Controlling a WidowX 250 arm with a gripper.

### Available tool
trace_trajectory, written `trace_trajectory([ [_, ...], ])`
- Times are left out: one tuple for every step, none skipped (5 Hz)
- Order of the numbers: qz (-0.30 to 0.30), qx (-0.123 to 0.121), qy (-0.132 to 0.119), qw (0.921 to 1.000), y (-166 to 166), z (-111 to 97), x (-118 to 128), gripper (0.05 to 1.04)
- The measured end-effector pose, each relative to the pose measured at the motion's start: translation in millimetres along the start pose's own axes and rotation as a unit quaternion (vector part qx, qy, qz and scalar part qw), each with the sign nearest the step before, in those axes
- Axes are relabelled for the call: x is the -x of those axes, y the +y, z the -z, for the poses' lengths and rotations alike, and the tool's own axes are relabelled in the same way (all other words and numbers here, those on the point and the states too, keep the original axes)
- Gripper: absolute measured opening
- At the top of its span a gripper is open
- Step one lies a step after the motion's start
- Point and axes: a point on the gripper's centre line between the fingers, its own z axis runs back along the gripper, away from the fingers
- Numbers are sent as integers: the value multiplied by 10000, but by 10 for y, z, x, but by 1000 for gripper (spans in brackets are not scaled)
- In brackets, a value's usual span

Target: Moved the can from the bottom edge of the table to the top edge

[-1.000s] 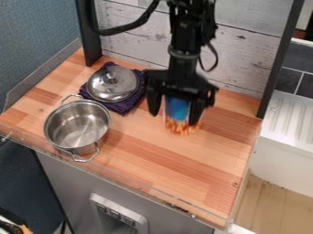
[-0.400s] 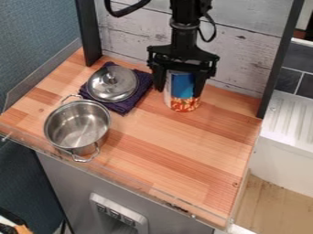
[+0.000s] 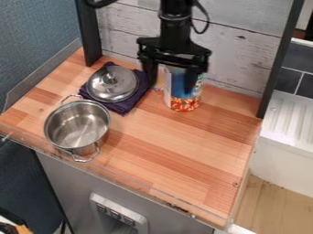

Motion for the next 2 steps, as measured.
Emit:
trace_trajectory([
  [303,32,-43,9995,42,-108,105,1001],
  [429,-10,1,9991,106,-135,139,1001],
])
